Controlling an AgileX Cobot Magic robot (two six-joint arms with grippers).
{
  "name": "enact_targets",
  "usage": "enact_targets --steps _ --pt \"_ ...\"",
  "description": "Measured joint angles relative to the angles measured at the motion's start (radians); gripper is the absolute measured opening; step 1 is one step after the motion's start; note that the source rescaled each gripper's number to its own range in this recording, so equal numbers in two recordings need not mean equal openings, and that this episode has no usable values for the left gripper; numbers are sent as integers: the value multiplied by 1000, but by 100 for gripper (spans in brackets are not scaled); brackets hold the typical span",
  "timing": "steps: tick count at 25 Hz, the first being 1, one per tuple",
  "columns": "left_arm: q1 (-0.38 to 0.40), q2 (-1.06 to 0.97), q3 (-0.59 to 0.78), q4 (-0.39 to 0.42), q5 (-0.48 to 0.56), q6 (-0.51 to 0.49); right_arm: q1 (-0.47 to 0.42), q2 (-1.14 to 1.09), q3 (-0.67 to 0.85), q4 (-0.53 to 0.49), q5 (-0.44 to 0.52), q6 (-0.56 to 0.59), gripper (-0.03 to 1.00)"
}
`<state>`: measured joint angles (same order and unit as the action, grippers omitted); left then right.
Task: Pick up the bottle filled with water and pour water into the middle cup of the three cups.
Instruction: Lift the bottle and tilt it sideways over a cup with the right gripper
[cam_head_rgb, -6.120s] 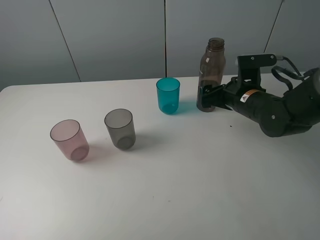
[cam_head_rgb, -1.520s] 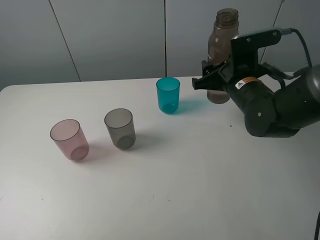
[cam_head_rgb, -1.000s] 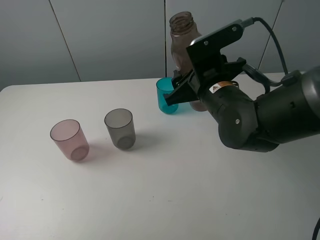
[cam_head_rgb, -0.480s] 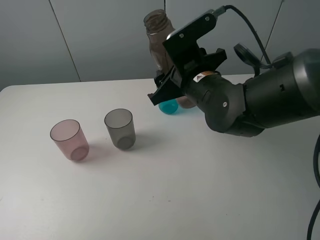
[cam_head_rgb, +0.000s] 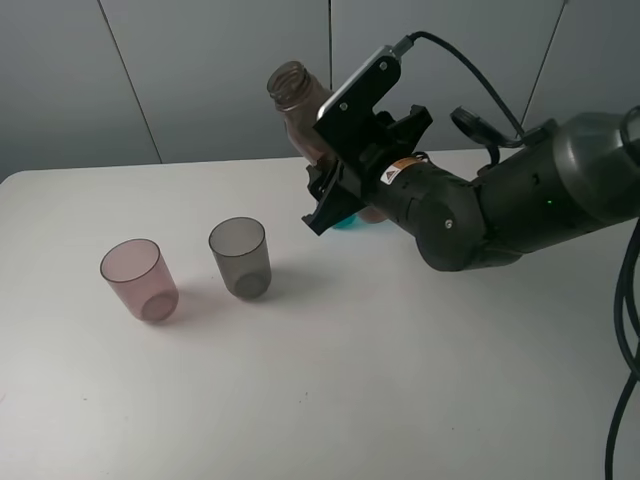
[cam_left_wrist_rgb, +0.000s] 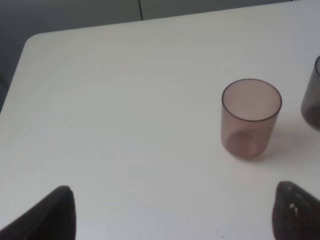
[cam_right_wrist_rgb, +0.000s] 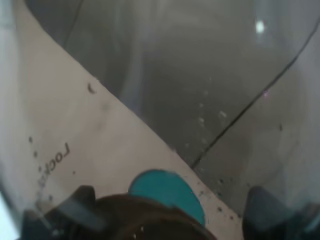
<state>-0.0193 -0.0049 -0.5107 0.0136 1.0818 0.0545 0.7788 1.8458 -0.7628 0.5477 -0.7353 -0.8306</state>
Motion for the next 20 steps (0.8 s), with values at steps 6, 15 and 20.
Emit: enact_targets --steps 6,15,20 --pt "0 0 0 0 0 0 -2 0 0 109 0 -48 0" --pt "0 0 0 0 0 0 -2 0 -5 37 9 -71 0" --pt "0 0 0 0 0 2 -2 0 -40 196 4 -194 0"
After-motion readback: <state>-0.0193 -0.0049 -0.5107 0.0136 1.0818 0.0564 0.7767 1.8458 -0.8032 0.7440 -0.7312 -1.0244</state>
